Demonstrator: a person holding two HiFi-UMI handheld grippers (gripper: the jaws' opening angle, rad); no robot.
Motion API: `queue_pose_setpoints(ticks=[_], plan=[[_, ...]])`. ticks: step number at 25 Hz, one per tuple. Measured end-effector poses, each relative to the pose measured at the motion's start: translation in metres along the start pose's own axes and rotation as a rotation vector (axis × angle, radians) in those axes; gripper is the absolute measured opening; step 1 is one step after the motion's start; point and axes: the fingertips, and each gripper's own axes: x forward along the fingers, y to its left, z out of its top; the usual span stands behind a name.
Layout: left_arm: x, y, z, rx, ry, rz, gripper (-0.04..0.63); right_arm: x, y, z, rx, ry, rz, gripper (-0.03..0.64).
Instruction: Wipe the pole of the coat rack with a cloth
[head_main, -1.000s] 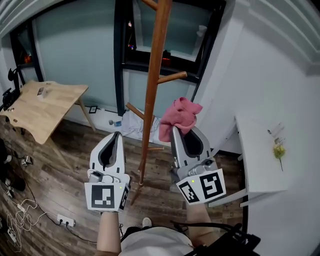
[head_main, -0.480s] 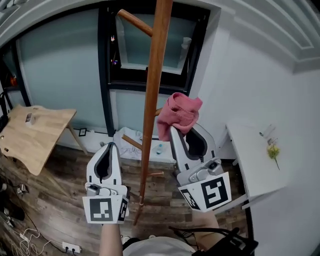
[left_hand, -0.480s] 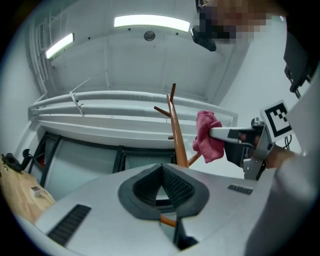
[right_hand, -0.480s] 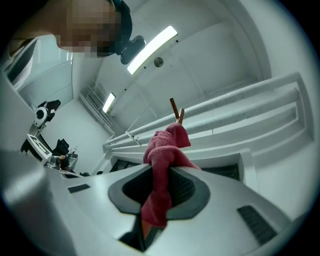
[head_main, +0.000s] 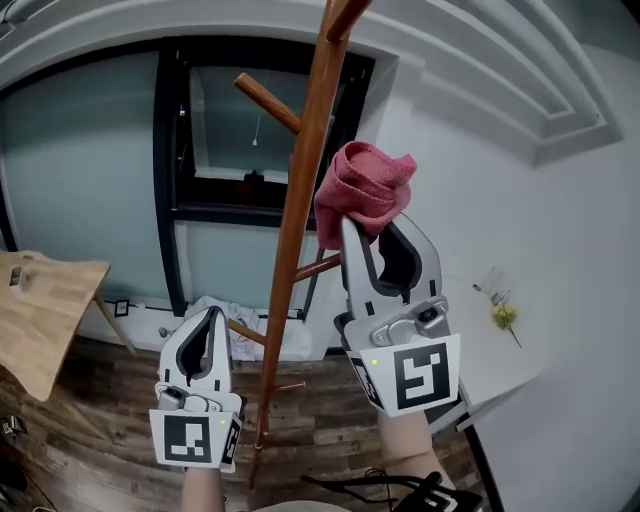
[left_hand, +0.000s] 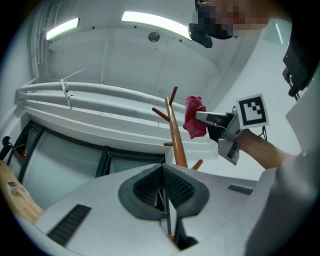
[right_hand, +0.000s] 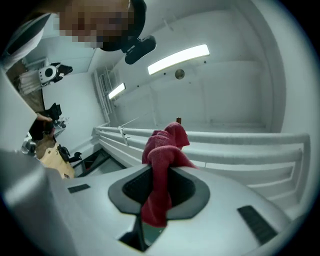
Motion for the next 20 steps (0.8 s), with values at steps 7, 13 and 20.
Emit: queue_pose_setpoints(ticks=[7,13,20], plan=[[0.018,-0.01,0.021,-0.045,0.003,-0.096,0.012,0.035,-0.023,0.022,-0.147,-0.022,-0.041,0.081],[0.045,-0.028,0.063,-0.056,-0.043,-0.2,0.012,0.056,-0.037,0.031,-0.211,-0.028,-0.046,0.081],[0.071,-0.037,0.115,-0.007,-0.119,-0.255,0.012,0.081,-0.045,0.051,-0.293,-0.036,-0.054,0.081]])
